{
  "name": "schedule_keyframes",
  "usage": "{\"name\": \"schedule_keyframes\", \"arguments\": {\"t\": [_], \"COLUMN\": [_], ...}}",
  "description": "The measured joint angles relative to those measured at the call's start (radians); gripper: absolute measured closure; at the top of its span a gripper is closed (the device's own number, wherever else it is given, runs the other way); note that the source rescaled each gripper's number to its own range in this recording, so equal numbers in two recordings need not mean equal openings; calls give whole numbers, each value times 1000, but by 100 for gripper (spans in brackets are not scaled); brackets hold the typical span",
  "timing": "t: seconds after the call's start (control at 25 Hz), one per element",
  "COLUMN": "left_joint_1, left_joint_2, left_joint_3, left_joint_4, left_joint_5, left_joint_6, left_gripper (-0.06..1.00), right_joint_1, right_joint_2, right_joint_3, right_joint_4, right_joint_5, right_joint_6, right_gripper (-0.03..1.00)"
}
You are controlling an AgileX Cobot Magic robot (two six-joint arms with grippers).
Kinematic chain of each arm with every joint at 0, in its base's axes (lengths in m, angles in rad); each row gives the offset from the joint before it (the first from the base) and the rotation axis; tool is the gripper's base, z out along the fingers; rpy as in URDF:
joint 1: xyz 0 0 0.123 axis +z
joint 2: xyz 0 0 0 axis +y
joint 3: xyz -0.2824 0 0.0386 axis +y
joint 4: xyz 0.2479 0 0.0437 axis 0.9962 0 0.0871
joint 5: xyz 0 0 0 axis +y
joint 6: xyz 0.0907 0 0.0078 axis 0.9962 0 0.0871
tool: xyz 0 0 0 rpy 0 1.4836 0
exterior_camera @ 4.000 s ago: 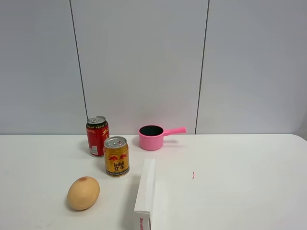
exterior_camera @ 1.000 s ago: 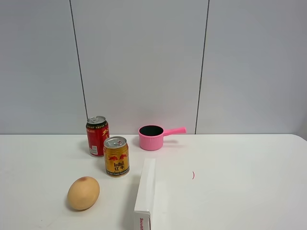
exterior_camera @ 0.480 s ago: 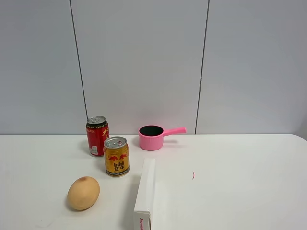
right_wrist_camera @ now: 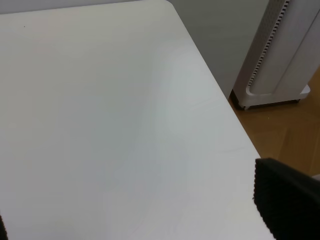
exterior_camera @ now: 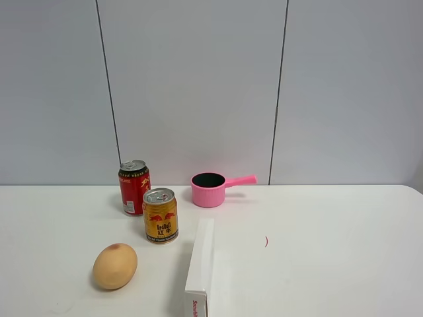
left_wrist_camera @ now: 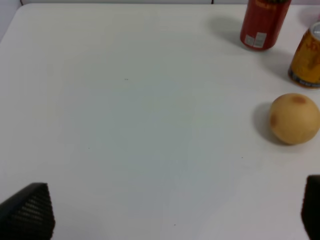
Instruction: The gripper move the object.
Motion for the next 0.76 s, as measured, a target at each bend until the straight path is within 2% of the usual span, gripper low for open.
{"name": "schedule_keyframes", "arguments": {"t": [0.76], "left_joint_1": [0], "left_joint_2": [0], "left_joint_3": [0], "left_joint_4": [0], "left_joint_5": [0], "left_joint_6": [0], "left_gripper": [-6], "right_joint_1": [0], "right_joint_2": [0], "right_joint_3": [0], "right_joint_4": [0], "right_joint_5": [0], "right_joint_6": [0], "right_gripper": [-3]}}
